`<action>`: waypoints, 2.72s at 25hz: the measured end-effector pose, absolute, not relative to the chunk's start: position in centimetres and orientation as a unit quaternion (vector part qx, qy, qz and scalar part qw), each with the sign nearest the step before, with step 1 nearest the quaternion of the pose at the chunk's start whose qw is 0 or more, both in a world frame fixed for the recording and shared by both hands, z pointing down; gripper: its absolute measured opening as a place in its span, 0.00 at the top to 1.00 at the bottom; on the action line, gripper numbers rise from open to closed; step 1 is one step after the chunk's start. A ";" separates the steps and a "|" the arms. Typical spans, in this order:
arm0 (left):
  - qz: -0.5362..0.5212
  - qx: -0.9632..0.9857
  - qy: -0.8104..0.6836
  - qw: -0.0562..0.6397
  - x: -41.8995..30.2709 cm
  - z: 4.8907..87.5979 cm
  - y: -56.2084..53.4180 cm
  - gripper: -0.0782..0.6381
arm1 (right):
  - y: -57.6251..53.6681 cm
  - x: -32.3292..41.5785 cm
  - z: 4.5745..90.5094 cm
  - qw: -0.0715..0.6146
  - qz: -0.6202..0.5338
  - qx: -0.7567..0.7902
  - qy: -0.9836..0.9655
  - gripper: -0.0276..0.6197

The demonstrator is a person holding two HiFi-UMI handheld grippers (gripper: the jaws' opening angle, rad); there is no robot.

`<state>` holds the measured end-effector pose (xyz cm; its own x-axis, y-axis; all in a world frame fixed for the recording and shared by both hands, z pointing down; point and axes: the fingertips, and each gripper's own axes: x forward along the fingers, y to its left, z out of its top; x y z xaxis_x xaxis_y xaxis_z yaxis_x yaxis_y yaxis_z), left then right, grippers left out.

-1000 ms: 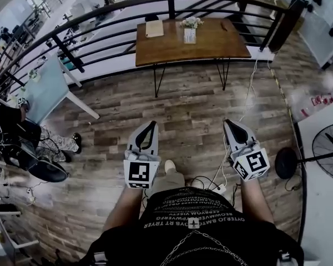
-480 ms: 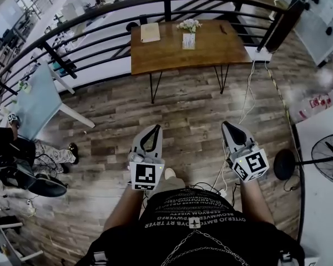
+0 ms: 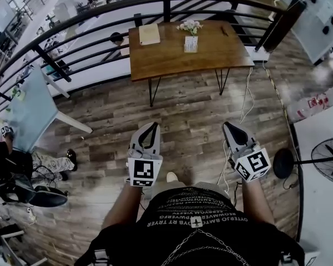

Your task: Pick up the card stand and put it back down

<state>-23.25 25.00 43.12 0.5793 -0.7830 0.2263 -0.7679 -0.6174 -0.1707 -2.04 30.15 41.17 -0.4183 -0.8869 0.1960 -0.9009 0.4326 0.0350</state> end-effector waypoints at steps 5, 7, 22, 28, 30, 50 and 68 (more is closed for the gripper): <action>-0.140 -0.893 0.428 0.014 -23.0 44.1 23.1 0.85 | 29.0 -2.2 42.1 0.102 0.050 0.534 -0.838 0.94; -0.143 -0.895 0.421 0.011 -22.5 44.5 22.9 0.85 | 28.8 -1.6 42.3 0.099 0.055 0.540 -0.834 0.94; -0.152 -0.893 0.423 -0.003 -18.7 45.3 17.4 0.85 | 23.4 3.3 45.1 0.079 0.080 0.546 -0.830 0.94; -0.145 -0.892 0.429 0.003 -16.2 44.8 14.7 0.85 | 19.9 5.7 44.9 0.072 0.075 0.539 -0.836 0.94; -0.141 -0.891 0.432 0.003 -15.4 44.6 13.6 0.85 | 19.0 6.3 45.0 0.075 0.076 0.533 -0.839 0.94; -0.139 -0.879 0.457 -0.002 -7.5 43.3 6.2 0.85 | 10.5 12.5 43.9 0.074 0.074 0.482 -0.870 0.94; -0.142 -0.855 0.499 0.017 -2.3 41.3 4.8 0.85 | 8.5 20.7 44.9 0.053 0.085 0.452 -0.886 0.94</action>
<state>-2.32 4.80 41.33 0.4615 -0.8580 0.2255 -0.8481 -0.5013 -0.1716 20.69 8.47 44.92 -0.5851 -0.7929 0.1702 -0.8108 0.5761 -0.1034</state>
